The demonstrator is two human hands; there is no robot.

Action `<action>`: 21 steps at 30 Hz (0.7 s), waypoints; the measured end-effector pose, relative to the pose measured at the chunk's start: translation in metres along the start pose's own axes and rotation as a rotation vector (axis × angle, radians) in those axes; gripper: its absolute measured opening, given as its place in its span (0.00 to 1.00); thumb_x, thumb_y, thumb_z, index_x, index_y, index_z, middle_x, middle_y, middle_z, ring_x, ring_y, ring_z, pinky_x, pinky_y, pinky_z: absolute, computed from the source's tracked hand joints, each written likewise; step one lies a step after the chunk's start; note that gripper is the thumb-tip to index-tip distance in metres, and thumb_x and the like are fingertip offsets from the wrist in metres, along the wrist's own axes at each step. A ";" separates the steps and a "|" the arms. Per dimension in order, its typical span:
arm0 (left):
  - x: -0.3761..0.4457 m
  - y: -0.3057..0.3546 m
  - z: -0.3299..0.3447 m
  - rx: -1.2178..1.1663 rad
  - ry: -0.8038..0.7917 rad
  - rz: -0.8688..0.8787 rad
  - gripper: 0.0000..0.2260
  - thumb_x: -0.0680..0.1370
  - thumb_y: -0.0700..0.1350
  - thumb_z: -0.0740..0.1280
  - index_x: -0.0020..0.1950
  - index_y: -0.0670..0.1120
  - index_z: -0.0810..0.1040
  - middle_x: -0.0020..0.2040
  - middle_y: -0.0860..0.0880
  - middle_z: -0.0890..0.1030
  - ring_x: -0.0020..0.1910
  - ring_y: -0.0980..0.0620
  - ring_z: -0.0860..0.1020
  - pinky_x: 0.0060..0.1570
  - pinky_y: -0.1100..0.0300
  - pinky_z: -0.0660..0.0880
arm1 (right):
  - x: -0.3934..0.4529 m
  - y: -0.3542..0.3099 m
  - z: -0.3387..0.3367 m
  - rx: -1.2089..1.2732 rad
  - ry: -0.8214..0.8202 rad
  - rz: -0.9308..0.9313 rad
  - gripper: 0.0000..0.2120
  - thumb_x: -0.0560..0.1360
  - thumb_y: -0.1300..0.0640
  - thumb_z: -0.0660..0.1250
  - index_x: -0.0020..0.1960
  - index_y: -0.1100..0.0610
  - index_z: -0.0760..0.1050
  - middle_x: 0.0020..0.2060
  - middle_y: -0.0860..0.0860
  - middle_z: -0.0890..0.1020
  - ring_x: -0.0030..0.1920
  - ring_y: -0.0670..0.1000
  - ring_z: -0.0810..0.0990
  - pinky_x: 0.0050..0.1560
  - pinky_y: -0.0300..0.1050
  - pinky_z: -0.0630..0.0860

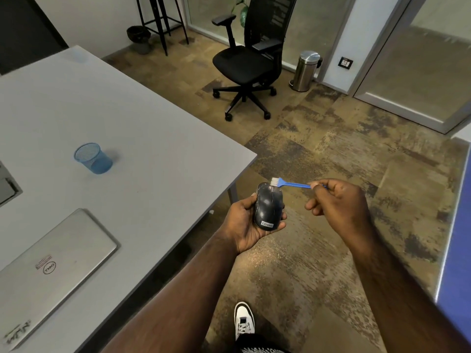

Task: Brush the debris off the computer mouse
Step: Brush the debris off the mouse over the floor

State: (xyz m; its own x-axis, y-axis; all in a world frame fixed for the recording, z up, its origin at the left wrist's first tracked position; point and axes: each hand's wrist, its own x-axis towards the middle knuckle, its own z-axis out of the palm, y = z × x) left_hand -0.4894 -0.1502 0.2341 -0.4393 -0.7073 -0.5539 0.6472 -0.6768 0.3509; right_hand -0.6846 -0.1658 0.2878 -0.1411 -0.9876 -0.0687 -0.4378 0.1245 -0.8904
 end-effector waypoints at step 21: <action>0.002 0.002 -0.003 0.055 0.019 -0.006 0.26 0.81 0.54 0.52 0.68 0.36 0.71 0.55 0.36 0.80 0.49 0.40 0.80 0.45 0.49 0.81 | 0.003 -0.021 -0.017 -0.363 -0.097 -0.378 0.09 0.76 0.51 0.67 0.50 0.51 0.84 0.31 0.44 0.83 0.30 0.43 0.83 0.30 0.43 0.82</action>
State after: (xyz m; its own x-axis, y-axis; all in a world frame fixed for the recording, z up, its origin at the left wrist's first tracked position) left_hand -0.4870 -0.1528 0.2311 -0.4306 -0.6999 -0.5699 0.6092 -0.6912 0.3886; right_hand -0.6909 -0.1692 0.3141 0.1608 -0.9722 0.1702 -0.7236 -0.2334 -0.6496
